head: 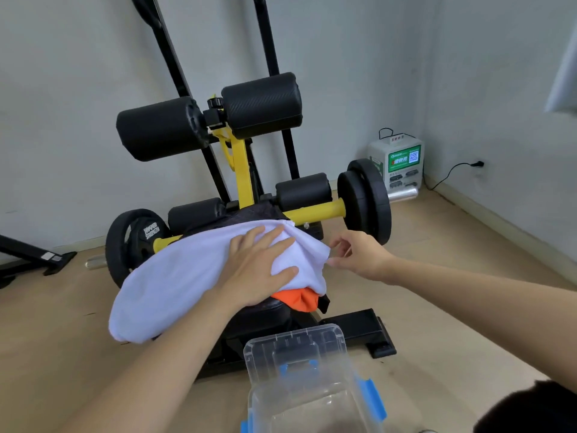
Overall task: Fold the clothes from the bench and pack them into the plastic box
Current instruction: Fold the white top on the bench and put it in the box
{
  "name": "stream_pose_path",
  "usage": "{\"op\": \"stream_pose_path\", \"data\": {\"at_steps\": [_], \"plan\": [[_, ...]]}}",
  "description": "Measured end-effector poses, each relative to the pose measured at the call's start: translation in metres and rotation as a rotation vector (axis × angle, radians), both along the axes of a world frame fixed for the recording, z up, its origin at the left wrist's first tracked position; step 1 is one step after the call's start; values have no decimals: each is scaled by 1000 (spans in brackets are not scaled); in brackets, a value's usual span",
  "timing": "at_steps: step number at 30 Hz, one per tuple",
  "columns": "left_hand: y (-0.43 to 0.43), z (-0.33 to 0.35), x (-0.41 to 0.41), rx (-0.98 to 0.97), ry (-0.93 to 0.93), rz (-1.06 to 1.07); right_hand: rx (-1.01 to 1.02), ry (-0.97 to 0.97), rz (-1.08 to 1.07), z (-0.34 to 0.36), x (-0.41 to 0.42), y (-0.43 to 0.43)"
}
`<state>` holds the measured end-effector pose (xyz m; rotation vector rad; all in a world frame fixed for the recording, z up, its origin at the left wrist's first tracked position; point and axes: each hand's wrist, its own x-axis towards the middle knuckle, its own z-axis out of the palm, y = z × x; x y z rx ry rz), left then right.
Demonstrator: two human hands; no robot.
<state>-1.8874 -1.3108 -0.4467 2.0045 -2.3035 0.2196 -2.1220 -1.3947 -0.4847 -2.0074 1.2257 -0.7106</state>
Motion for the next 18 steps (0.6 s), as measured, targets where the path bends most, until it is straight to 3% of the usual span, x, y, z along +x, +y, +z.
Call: {"op": "stream_pose_path", "data": {"at_steps": [7,12,16,18], "plan": [[-29,0,-4,48,-8,156,236,-468,-80,7,18,-20],[-21,-7,1,-12,17,86,257,-301,-95,-20,9,-20],[-4,-11,-10,-127,85,-115,361,-242,36,-27,0,-12],[0,-16,-20,-138,19,-198,329,-200,79,-27,-3,-10]]}}
